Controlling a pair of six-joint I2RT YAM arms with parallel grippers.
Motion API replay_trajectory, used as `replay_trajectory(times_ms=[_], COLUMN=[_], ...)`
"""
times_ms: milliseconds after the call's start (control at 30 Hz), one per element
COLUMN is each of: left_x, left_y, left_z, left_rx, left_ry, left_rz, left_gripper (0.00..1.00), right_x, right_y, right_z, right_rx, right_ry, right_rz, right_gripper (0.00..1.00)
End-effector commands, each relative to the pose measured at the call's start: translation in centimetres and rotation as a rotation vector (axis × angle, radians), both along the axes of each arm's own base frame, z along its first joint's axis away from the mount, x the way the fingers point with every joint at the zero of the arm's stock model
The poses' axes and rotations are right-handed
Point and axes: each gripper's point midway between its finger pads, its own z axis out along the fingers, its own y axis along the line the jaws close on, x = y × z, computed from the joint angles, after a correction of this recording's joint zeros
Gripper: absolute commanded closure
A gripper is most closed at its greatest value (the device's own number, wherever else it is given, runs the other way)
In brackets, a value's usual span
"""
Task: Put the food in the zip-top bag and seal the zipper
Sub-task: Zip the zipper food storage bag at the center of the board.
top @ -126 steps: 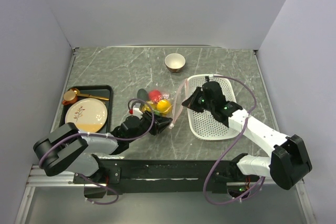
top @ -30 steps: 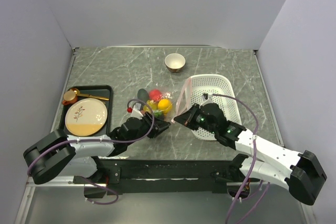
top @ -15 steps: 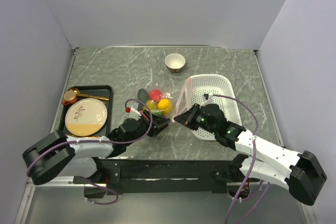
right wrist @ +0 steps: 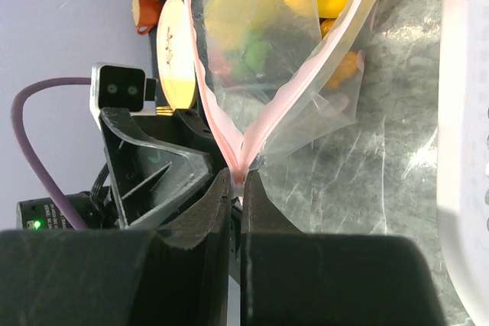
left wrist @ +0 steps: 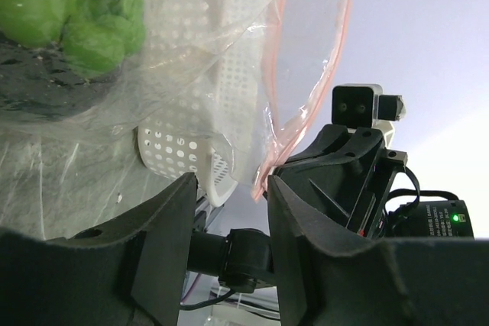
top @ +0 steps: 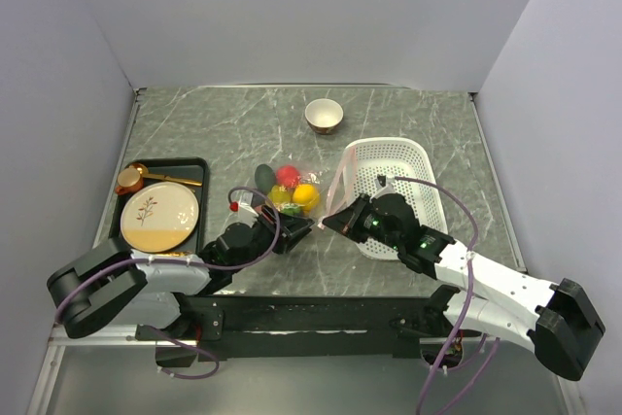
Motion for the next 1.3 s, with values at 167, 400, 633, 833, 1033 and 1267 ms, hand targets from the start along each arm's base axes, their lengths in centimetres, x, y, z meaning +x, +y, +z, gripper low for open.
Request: replay_trajectory(times_ms=[167, 400, 633, 833, 1033, 1267], left_x=[0.4, 0.3, 0.3, 0.4, 0.3, 0.3], left_y=[-0.8, -1.6, -1.9, -2.8, -2.9, -2.4], left_z=[2.7, 3.0, 3.3, 3.1, 2.9, 2.5], left_rx=[-0.089, -0.115, -0.122, -0.106, -0.121, -0.108], left_ry=[-0.058, -0.060, -0.079, -0.079, -0.071, -0.053], left_rz=[-0.002, -0.033, -0.044, -0.073, -0.082, -0.060], left_gripper=[0.53, 0.55, 0.55, 0.57, 0.64, 0.78], right_x=[0.3, 0.3, 0.1, -0.1, -0.2, 0.0], right_y=[0.3, 0.3, 0.4, 0.6, 0.5, 0.5], right_z=[1.0, 0.9, 0.7, 0.8, 0.6, 0.6], right_rx=[0.026, 0.023, 0.001, -0.006, -0.006, -0.002], right_ry=[-0.035, -0.036, -0.030, -0.030, -0.027, -0.025], right_rz=[-0.003, -0.002, 0.017, 0.040, 0.035, 0.027], right_gripper=[1.00, 1.00, 1.00, 1.00, 1.00, 1.00])
